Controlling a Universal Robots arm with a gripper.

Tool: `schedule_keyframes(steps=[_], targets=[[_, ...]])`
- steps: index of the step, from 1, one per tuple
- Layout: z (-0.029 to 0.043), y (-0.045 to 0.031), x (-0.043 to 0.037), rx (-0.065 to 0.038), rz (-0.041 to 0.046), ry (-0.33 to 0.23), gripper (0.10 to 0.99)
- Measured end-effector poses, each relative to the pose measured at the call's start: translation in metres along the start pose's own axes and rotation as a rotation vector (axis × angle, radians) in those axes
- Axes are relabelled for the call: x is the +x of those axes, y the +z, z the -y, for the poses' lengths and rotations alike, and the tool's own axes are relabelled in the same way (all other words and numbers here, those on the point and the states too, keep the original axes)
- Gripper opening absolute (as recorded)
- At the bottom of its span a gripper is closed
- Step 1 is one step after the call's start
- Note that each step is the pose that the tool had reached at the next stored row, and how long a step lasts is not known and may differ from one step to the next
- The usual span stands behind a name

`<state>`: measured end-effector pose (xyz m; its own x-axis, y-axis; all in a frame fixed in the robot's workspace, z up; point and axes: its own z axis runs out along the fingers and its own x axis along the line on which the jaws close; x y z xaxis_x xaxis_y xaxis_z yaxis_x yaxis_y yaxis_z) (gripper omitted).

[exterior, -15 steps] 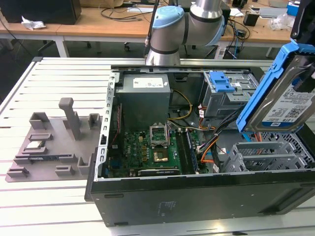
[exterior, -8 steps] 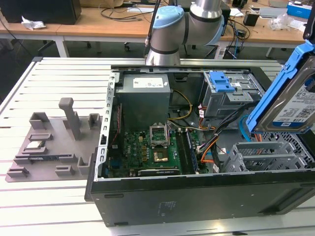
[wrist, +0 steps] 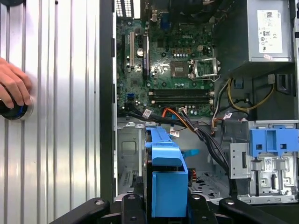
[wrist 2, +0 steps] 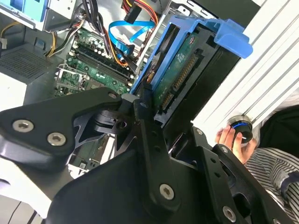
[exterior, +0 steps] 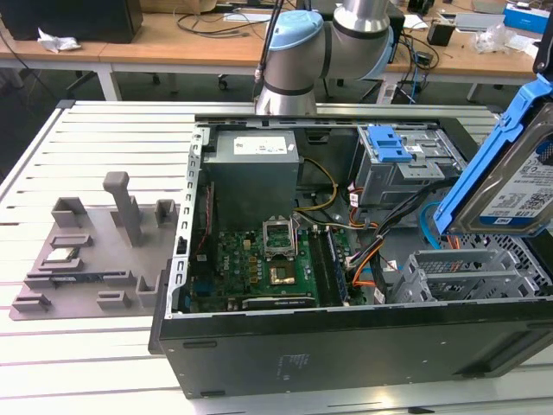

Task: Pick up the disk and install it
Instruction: 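Pick up the disk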

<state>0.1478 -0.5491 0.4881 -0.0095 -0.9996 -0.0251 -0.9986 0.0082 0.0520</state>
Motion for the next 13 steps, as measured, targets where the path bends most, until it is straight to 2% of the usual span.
schedule_keyframes(steps=[8,9,11,13], targets=[[0.0005,0.0062,0.0001,0.000,-0.0002,0.000,0.361],[0.0006,0.0088,0.0002,0.000,-0.0002,0.000,0.361],[0.0045,0.0312,0.0006,0.000,-0.0078,0.000,0.361],[0.0046,0.0313,0.0006,0.000,-0.0076,0.000,0.361]])
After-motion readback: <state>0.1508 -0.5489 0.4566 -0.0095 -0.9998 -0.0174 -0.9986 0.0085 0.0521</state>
